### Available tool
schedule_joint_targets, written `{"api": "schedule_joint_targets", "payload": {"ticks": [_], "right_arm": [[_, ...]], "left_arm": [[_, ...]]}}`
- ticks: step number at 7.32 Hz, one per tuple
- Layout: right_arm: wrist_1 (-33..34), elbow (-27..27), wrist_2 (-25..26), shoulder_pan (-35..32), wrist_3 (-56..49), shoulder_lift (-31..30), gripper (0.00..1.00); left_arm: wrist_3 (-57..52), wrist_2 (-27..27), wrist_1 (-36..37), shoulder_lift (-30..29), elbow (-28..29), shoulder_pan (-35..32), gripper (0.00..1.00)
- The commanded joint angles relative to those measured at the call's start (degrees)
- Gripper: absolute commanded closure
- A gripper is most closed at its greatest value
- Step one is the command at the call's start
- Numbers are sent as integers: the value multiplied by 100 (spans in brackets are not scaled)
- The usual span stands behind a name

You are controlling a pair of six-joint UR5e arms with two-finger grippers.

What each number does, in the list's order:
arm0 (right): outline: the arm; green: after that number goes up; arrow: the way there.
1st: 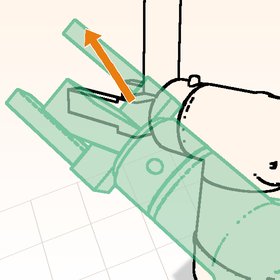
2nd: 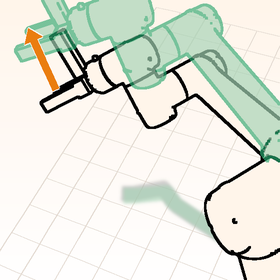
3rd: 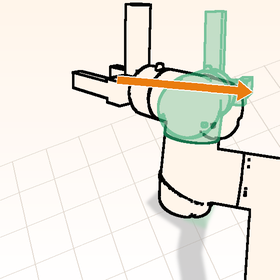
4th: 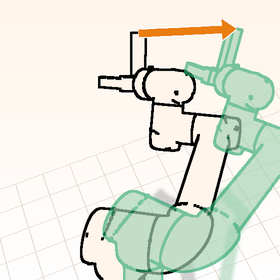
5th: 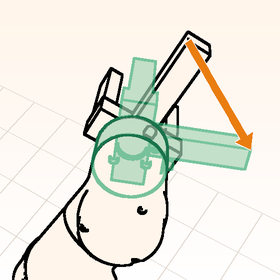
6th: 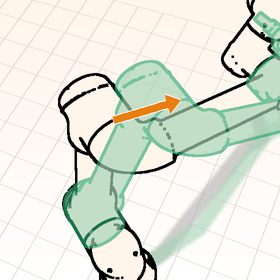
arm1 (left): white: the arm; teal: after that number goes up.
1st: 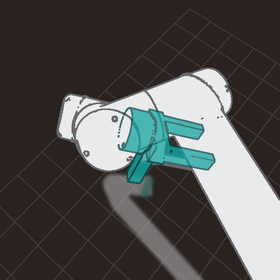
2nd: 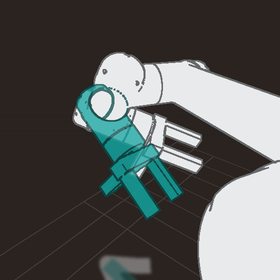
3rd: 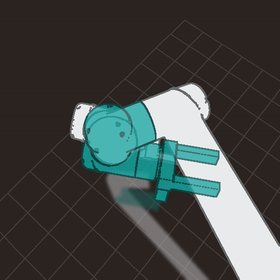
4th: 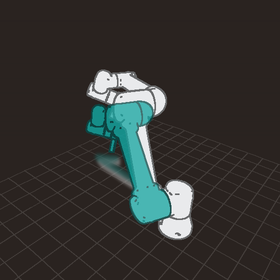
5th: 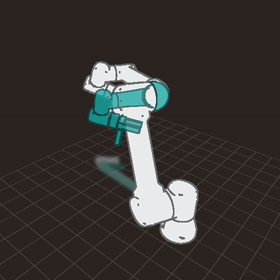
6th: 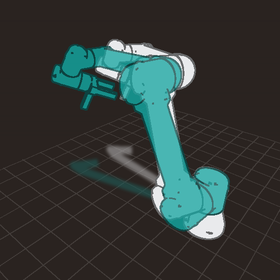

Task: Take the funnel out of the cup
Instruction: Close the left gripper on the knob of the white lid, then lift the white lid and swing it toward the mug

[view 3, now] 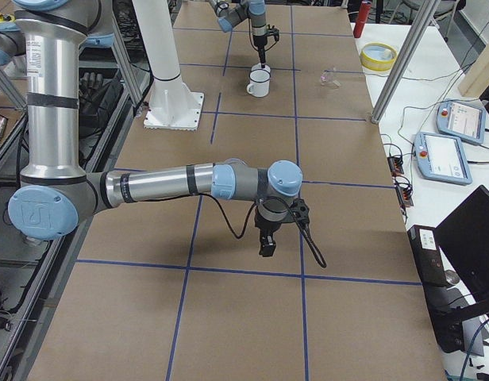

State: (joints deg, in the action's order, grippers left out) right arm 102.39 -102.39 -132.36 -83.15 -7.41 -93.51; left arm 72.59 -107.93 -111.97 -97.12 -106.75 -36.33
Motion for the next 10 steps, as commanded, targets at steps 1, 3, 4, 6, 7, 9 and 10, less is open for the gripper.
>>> {"api": "schedule_joint_targets", "payload": {"ticks": [1,3,4,6,7,9,10], "right_arm": [[0,0,0,0,3,0,0],[0,0,0,0,-6,0,0],[0,0,0,0,-6,0,0],[0,0,0,0,-6,0,0],[0,0,0,0,3,0,0],[0,0,0,0,-6,0,0],[0,0,0,0,-6,0,0]], "left_arm": [[1,0,0,0,-21,12,73],[10,0,0,0,-30,12,100],[1,0,0,9,-57,12,100],[-34,-9,768,27,-694,-67,100],[-34,-9,1261,1,-1125,-102,100],[-43,-27,2446,-487,-1707,-278,100],[9,-27,3209,-1310,-1622,-278,100]]}}
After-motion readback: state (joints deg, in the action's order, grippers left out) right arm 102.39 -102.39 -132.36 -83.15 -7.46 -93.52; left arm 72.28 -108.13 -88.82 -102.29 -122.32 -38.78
